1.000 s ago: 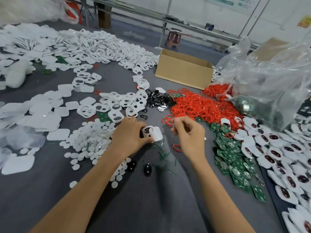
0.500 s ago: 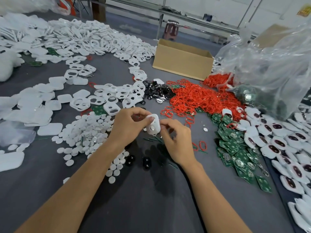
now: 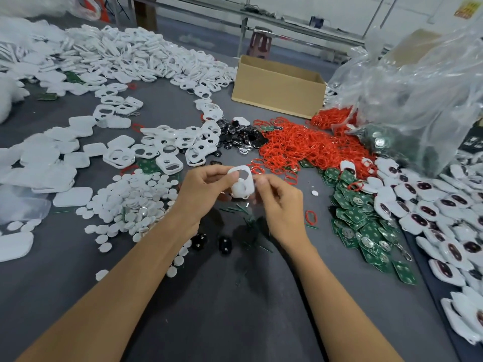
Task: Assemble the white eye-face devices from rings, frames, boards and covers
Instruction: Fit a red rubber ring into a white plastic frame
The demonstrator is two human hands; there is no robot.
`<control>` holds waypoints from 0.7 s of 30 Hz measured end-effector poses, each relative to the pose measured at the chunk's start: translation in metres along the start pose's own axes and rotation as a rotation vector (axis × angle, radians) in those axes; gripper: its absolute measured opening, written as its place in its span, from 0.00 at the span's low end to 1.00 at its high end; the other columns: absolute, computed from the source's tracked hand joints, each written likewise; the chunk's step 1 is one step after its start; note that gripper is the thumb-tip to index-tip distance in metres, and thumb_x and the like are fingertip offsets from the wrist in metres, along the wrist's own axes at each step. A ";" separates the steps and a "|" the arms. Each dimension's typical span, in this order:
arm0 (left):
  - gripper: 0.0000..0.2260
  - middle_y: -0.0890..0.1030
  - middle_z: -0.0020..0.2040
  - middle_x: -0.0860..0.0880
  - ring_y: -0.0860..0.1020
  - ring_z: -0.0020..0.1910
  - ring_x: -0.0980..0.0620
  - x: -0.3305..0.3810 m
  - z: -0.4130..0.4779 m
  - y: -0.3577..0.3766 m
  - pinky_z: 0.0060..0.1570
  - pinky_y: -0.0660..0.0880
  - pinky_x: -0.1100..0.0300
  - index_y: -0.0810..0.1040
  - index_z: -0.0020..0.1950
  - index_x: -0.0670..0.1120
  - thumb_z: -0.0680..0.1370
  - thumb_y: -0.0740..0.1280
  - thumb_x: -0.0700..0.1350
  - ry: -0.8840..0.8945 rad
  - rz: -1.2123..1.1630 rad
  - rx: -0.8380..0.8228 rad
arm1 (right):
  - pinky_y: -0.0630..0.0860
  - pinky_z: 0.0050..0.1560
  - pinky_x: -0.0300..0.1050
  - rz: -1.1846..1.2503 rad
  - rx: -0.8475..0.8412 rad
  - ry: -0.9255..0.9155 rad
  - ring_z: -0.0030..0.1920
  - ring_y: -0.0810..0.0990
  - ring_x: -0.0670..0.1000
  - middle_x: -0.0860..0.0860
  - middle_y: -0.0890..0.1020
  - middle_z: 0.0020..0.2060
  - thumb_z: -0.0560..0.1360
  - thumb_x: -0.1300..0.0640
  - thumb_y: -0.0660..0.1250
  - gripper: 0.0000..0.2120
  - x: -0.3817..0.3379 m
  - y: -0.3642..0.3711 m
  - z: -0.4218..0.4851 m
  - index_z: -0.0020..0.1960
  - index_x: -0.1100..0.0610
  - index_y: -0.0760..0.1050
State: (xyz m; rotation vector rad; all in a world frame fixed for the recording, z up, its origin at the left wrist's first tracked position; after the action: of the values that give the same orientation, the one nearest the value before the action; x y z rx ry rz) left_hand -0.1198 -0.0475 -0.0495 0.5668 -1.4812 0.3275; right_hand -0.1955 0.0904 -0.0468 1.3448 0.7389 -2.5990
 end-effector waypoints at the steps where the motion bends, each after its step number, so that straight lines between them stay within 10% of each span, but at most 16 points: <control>1: 0.05 0.86 0.44 0.46 0.82 0.40 0.52 -0.001 0.000 0.000 0.37 0.79 0.62 0.84 0.50 0.44 0.75 0.71 0.40 -0.035 -0.058 0.014 | 0.74 0.37 0.38 -0.027 0.024 0.028 0.32 0.77 0.41 0.43 0.81 0.31 0.80 0.57 0.62 0.09 0.002 -0.007 0.004 0.49 0.55 0.81; 6: 0.04 0.83 0.46 0.43 0.81 0.40 0.49 0.000 0.001 -0.005 0.36 0.83 0.56 0.82 0.49 0.41 0.78 0.67 0.38 -0.114 -0.222 0.035 | 0.74 0.44 0.44 -0.355 -0.078 0.170 0.38 0.79 0.48 0.50 0.84 0.37 0.74 0.67 0.66 0.11 0.012 -0.051 0.024 0.44 0.53 0.82; 13: 0.07 0.85 0.42 0.47 0.84 0.37 0.50 -0.002 -0.003 0.000 0.31 0.81 0.59 0.83 0.41 0.45 0.78 0.68 0.39 -0.098 -0.208 0.029 | 0.75 0.47 0.43 -0.676 -0.479 0.223 0.41 0.79 0.47 0.44 0.81 0.37 0.65 0.50 0.78 0.08 0.022 -0.051 0.020 0.43 0.49 0.82; 21: 0.08 0.85 0.40 0.51 0.78 0.30 0.52 -0.005 -0.008 0.002 0.24 0.74 0.61 0.81 0.47 0.53 0.78 0.68 0.39 0.064 0.162 0.054 | 0.74 0.40 0.33 -0.242 -0.201 0.084 0.36 0.79 0.46 0.48 0.82 0.35 0.67 0.60 0.77 0.09 -0.001 -0.040 0.015 0.45 0.55 0.80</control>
State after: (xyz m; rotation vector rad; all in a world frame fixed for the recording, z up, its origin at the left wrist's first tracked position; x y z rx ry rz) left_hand -0.1146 -0.0414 -0.0541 0.4759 -1.4627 0.5092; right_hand -0.2187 0.1178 -0.0238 1.3867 1.2106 -2.5664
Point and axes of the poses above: each hand's wrist, its own z-axis towards the middle knuckle, its own y-axis out of the palm, x = y × z, the point moved 3 cm from there along z, towards the middle knuckle
